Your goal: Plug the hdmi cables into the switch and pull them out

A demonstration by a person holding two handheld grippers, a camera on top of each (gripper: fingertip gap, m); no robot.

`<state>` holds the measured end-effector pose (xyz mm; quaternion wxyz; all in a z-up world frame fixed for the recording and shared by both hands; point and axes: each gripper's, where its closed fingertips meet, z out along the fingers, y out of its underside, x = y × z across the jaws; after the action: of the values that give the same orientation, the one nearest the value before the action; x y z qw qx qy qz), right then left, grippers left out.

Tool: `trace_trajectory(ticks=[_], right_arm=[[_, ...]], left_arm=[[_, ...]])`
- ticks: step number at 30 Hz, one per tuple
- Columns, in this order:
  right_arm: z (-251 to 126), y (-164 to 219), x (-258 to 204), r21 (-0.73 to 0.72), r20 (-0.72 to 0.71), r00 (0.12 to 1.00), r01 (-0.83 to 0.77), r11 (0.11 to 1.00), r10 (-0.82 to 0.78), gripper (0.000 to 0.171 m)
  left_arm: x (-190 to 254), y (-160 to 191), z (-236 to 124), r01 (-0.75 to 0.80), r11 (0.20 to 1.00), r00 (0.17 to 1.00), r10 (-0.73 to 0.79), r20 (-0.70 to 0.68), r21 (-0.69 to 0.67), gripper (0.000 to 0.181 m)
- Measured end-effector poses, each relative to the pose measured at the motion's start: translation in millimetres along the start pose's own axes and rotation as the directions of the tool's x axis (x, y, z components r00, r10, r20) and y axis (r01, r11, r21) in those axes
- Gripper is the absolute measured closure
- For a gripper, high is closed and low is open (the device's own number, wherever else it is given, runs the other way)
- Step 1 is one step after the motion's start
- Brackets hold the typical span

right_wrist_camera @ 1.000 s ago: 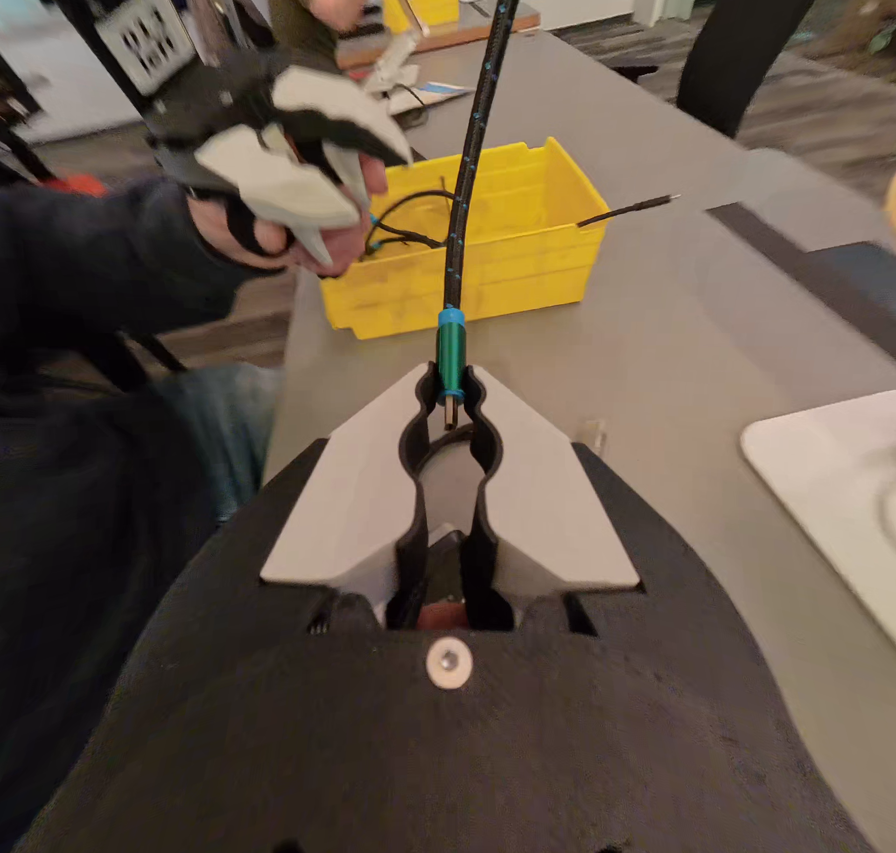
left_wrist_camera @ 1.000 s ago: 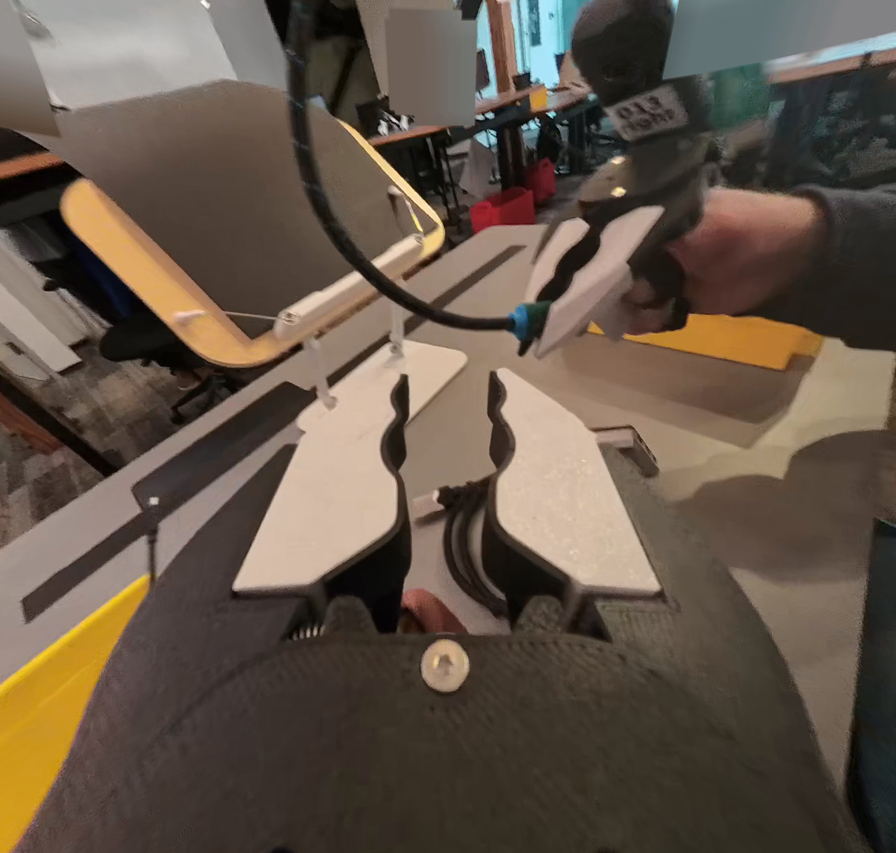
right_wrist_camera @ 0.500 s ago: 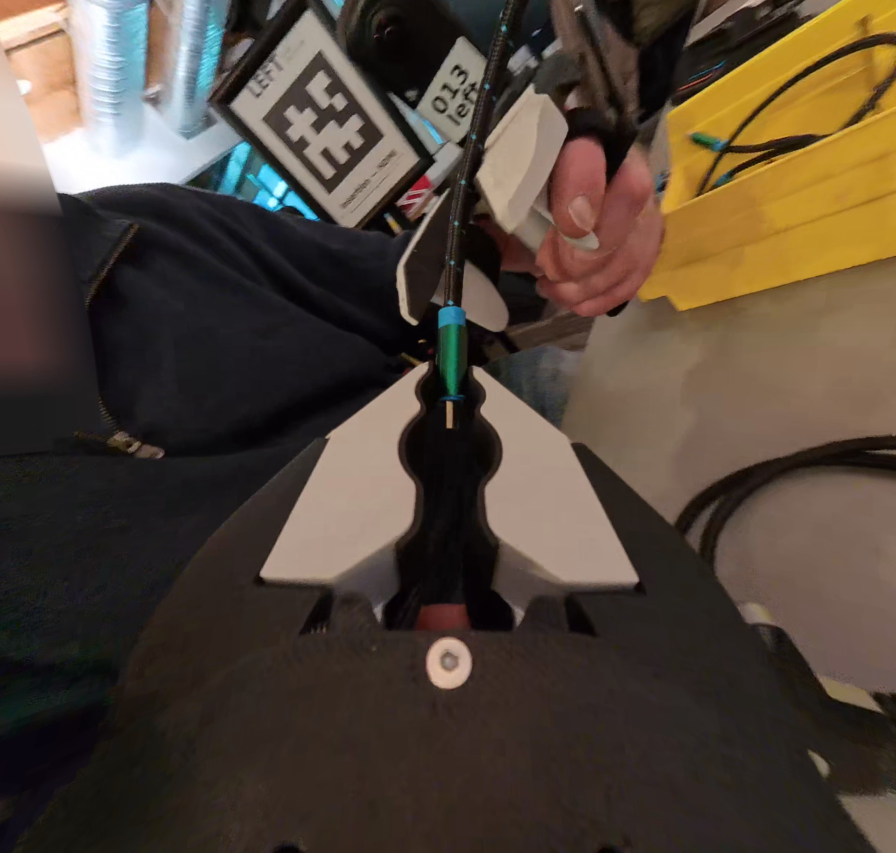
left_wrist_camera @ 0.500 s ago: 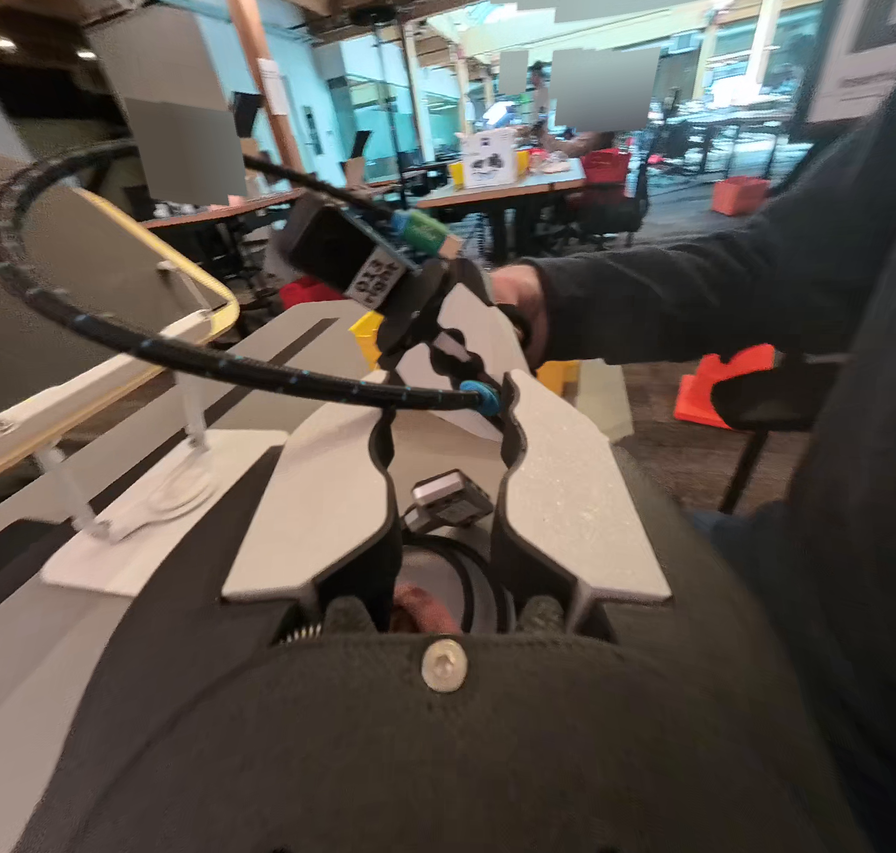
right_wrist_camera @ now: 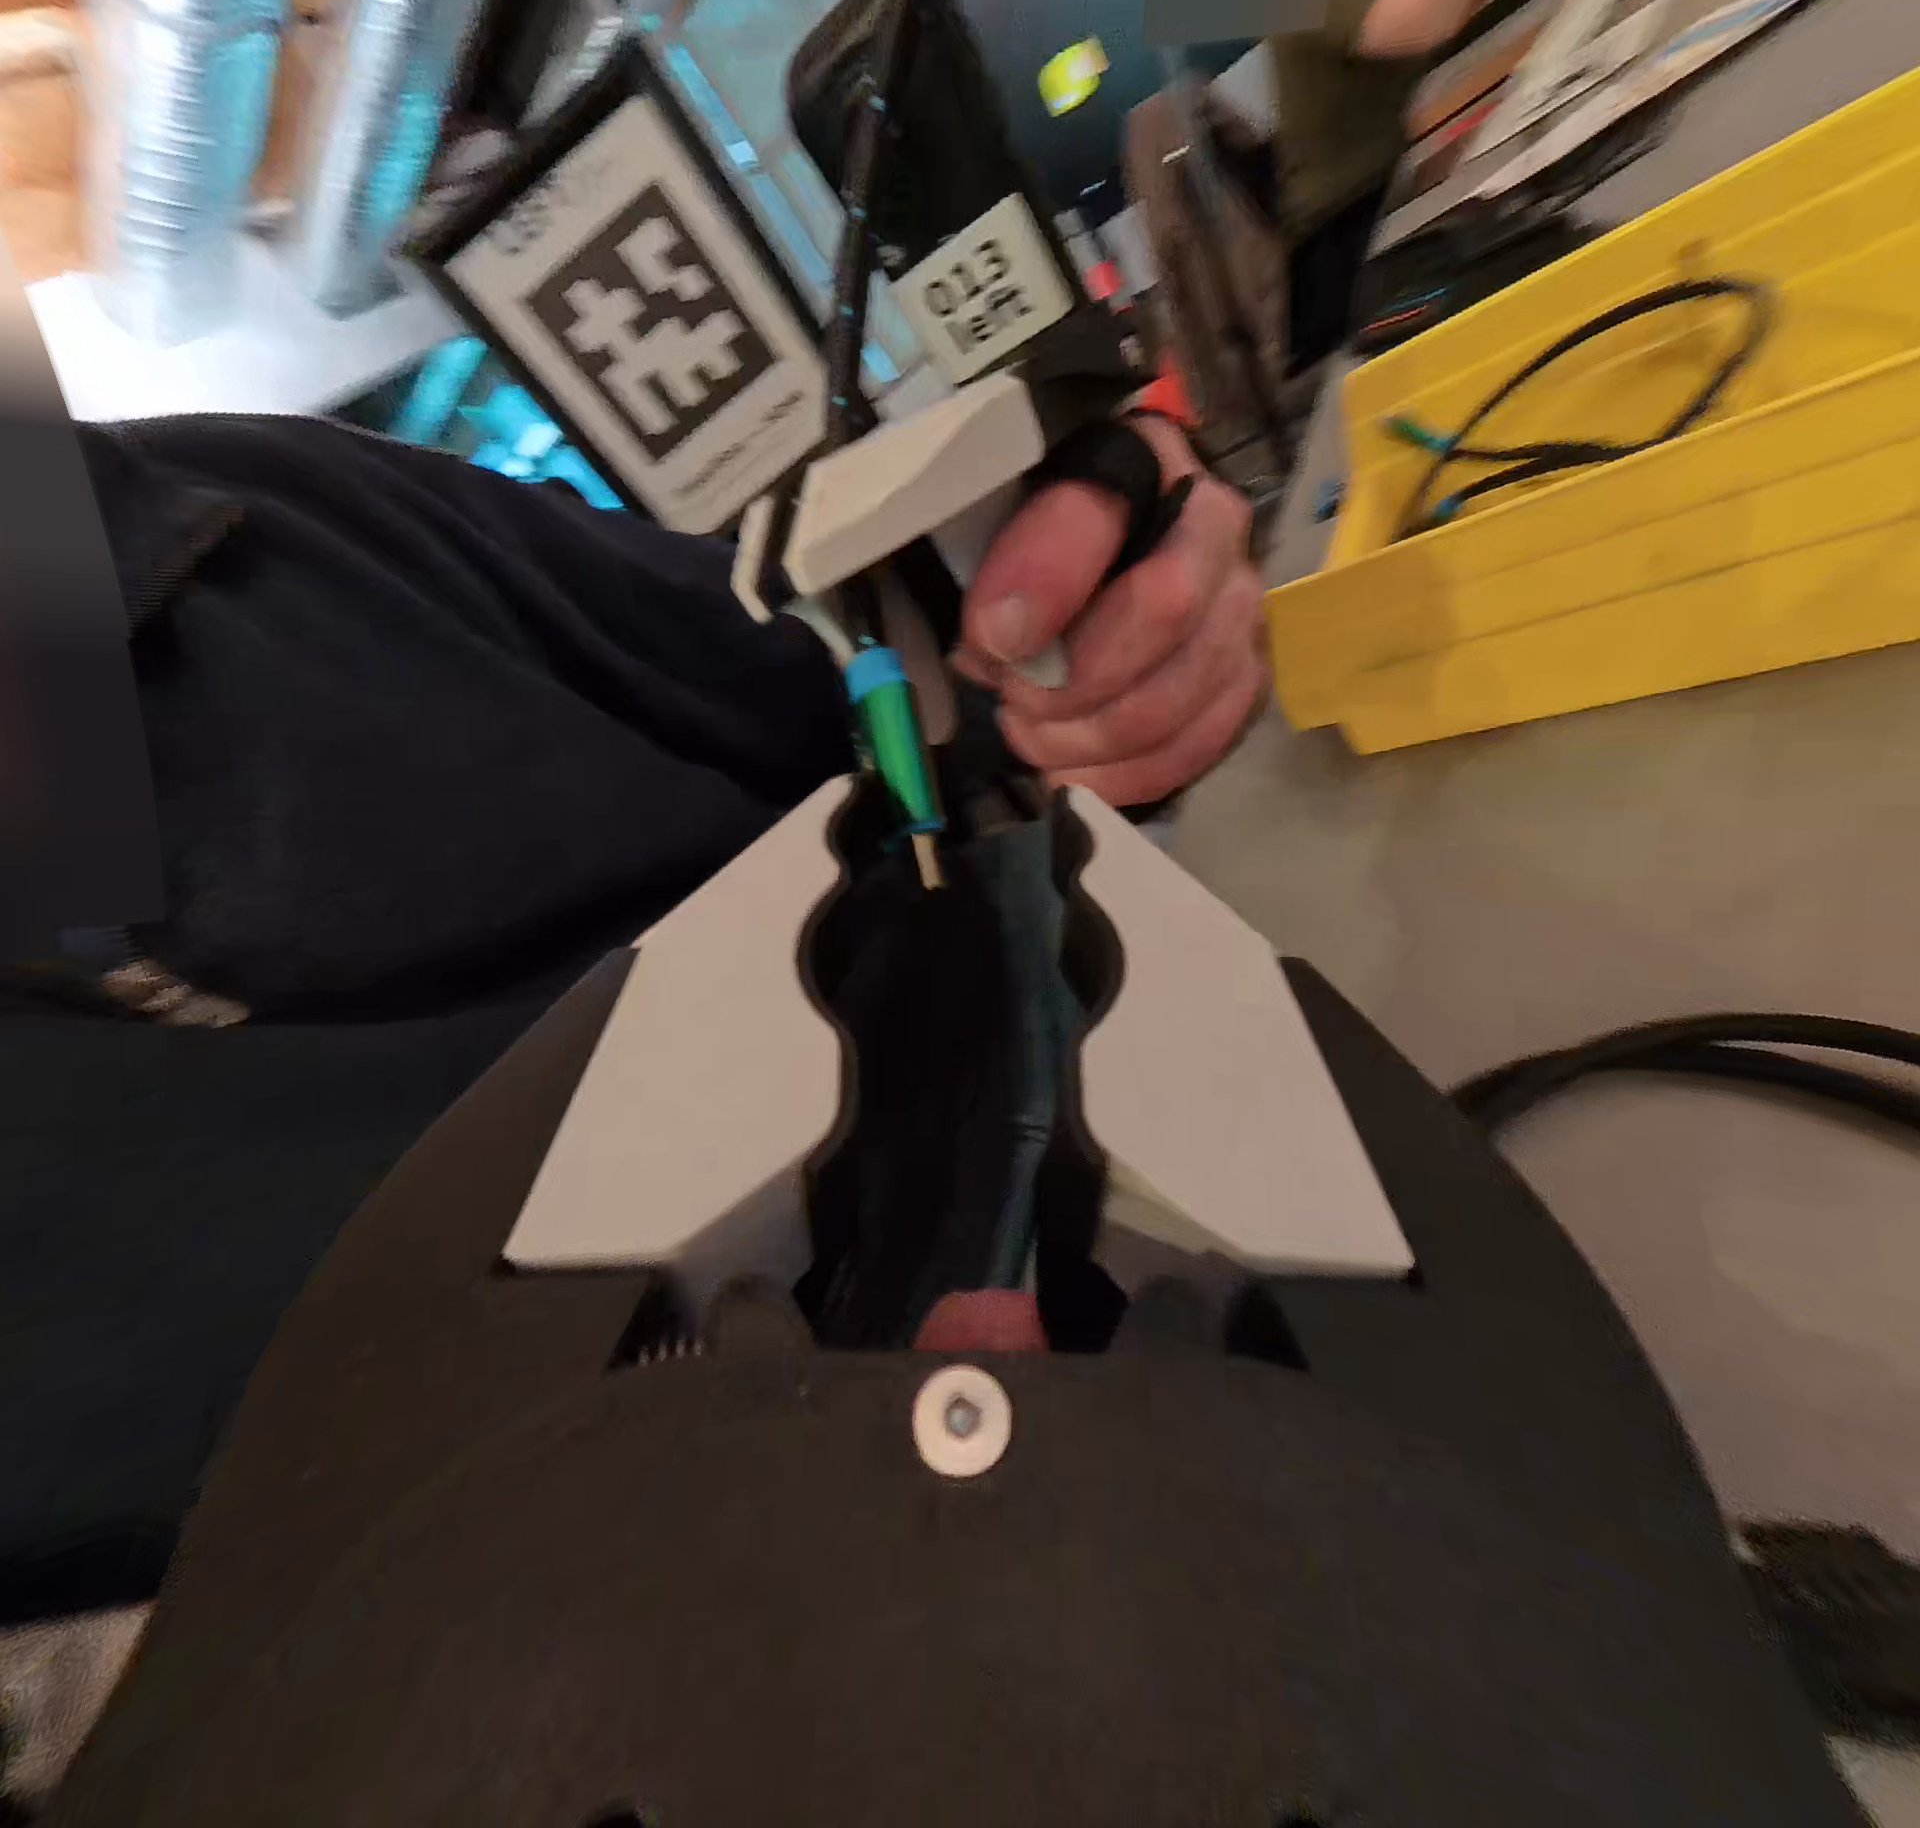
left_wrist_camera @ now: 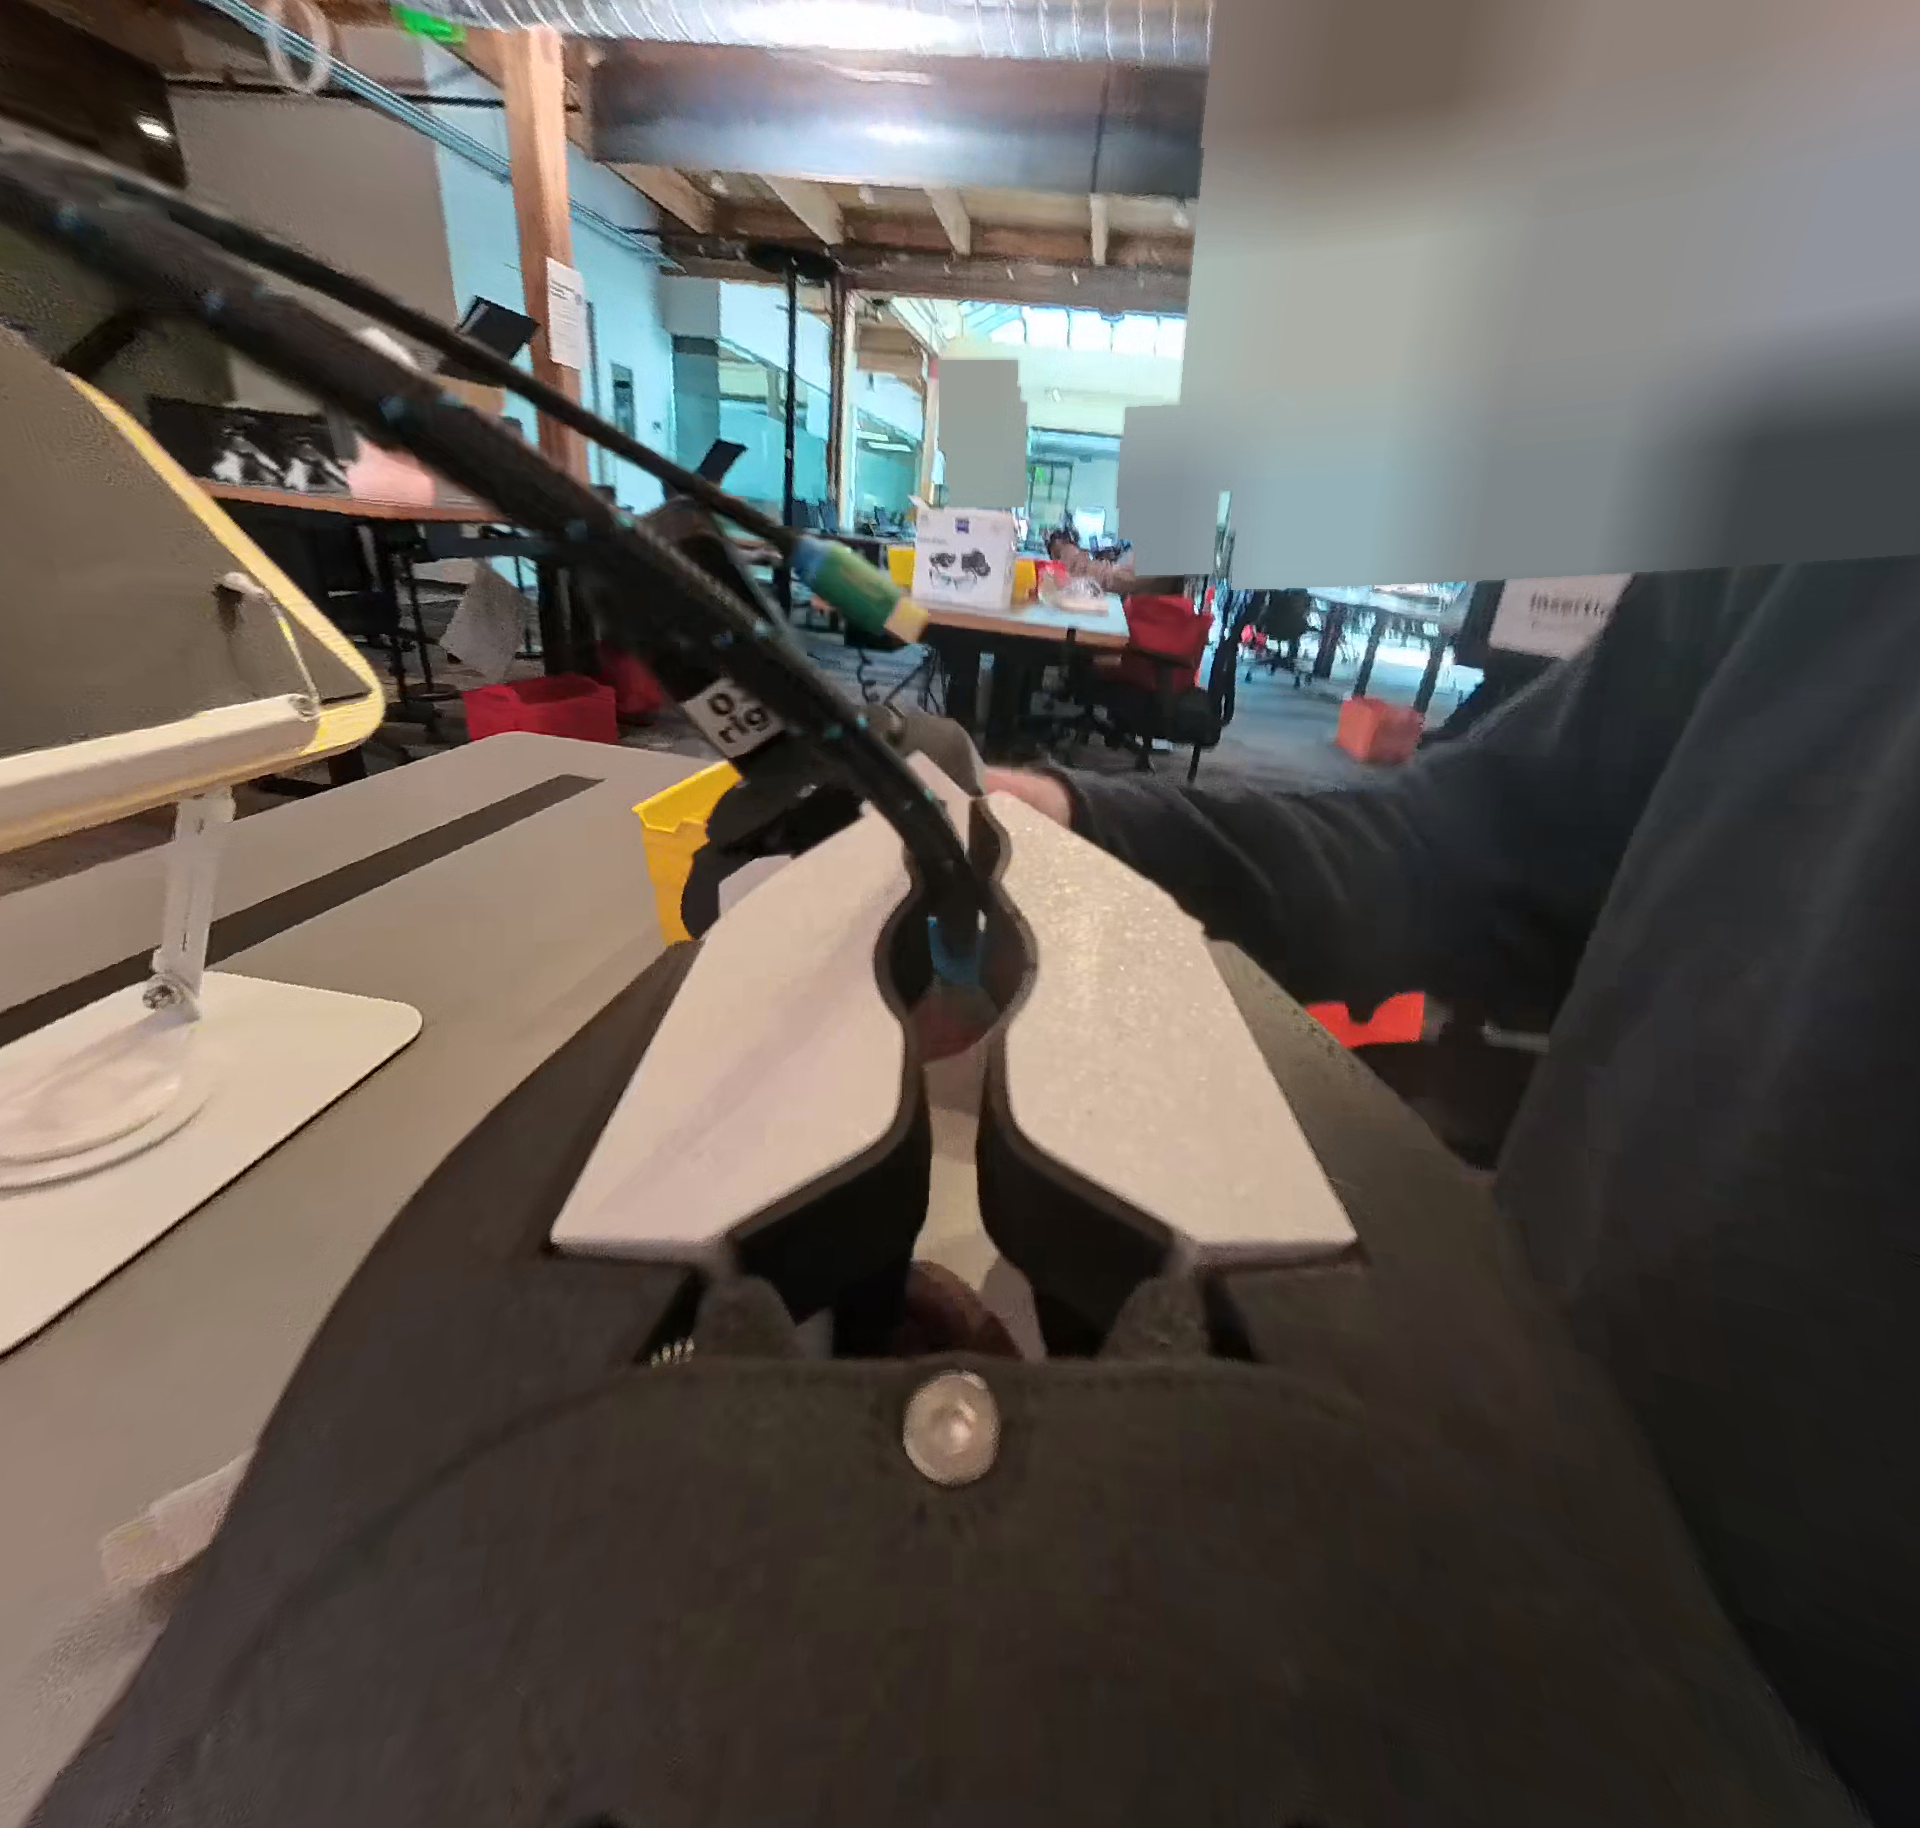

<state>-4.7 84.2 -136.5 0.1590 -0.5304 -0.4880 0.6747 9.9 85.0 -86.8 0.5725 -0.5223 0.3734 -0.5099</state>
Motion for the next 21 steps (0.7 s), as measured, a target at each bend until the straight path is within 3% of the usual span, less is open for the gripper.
trace_trajectory(ticks=[4,13,17,21], right_arm=[[-8.7,-1.5,4.9,0.034,-0.186,0.959,0.223,0.974,-0.213,0.126],[-28.5,5.2,-5.4,0.093,-0.410,0.874,0.325,0.941,-0.261,0.125],[-15.7,0.6,-10.1,0.095,-0.392,0.883,0.319,0.943,-0.259,0.121],[4.0,-5.8,-12.1,0.174,-0.249,0.949,0.238,0.955,-0.192,0.120]], left_arm=[[-6.9,-12.3,-0.3,0.098,0.990,0.994,-0.102,0.034,0.098,0.178],[-18.3,-19.2,-1.5,0.203,0.958,0.972,-0.223,0.080,0.201,0.179],[-17.2,-19.1,3.6,0.222,0.951,0.969,-0.240,0.064,0.214,0.181],[-10.7,-20.4,9.4,0.218,0.953,0.971,-0.233,0.048,0.211,0.181]])
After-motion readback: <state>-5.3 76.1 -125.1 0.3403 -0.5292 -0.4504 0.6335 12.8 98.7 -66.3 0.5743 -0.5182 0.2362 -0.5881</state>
